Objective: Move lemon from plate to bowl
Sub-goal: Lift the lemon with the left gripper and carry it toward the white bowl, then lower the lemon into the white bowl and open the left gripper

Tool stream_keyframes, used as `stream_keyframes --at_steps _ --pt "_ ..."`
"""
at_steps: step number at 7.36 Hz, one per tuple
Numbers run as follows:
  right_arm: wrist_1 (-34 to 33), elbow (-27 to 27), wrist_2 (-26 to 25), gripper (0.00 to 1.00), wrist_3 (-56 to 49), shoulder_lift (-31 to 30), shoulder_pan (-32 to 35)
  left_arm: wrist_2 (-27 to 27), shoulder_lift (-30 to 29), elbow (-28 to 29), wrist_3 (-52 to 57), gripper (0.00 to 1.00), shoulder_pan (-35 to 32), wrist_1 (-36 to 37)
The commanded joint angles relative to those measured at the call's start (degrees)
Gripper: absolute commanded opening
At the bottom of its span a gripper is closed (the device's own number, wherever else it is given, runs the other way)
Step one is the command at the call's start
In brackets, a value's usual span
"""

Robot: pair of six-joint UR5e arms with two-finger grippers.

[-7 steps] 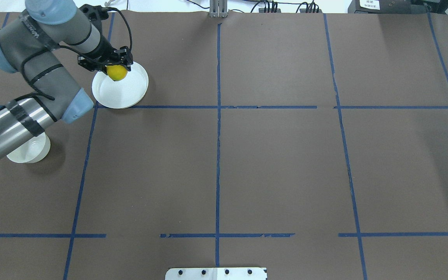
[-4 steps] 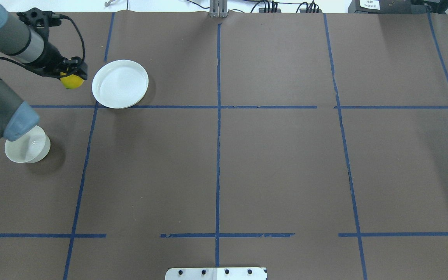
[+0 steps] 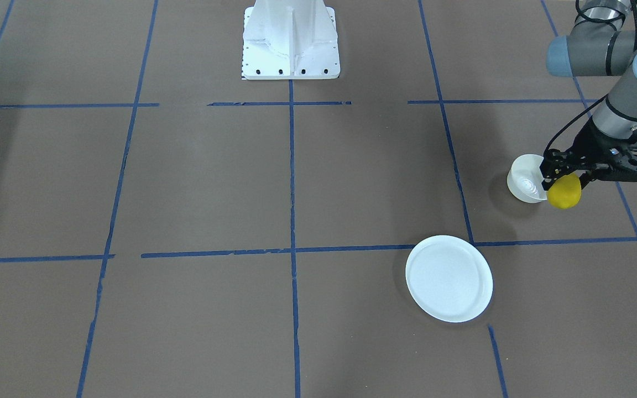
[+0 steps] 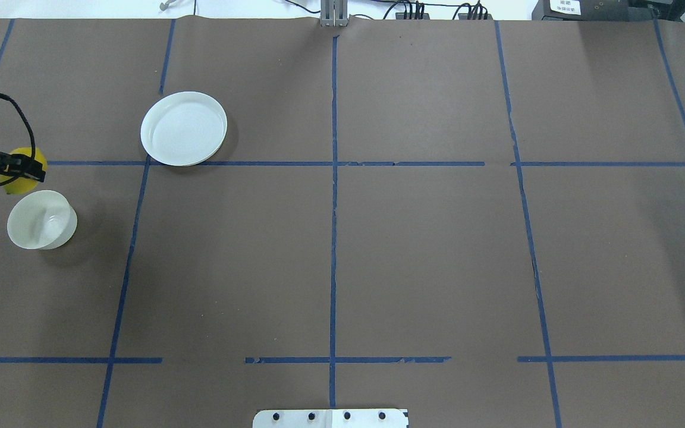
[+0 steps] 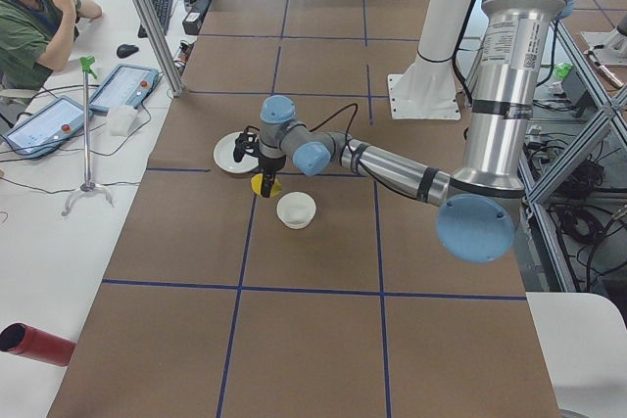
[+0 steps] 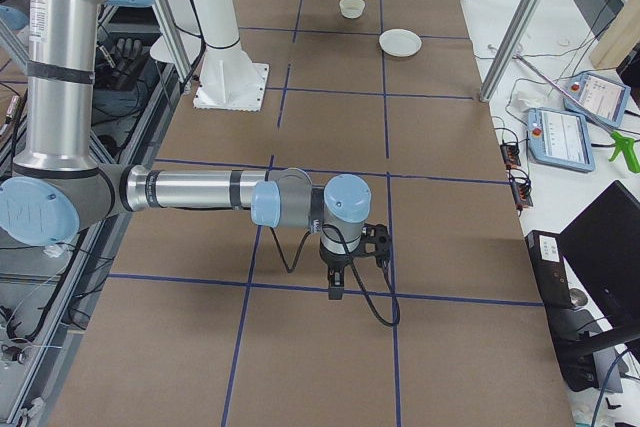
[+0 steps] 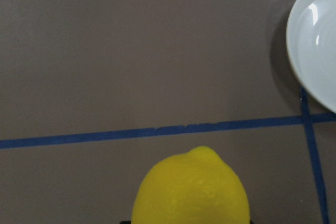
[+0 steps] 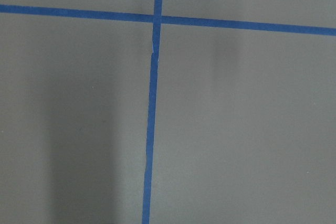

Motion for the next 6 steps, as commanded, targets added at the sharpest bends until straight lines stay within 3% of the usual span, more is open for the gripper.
stream_keyframes --at_steps 1,3,5,6 --pt "0.00 0.00 0.00 1.00 0.00 0.00 0.00 0.06 3.66 0.57 -7.53 0.14 1.41 -9.42" --pt "0.00 0.00 0.00 1.00 0.00 0.00 0.00 0.33 3.67 2.15 -11.51 0.14 6.06 -10.60" --pt "0.00 0.00 0.00 1.00 0.00 0.00 0.00 0.06 3.67 2.07 -11.35 0.18 6.43 -10.60" --pt "0.00 0.00 0.00 1.00 0.00 0.00 0.00 -0.03 3.67 2.15 -11.18 0.31 6.43 -10.51"
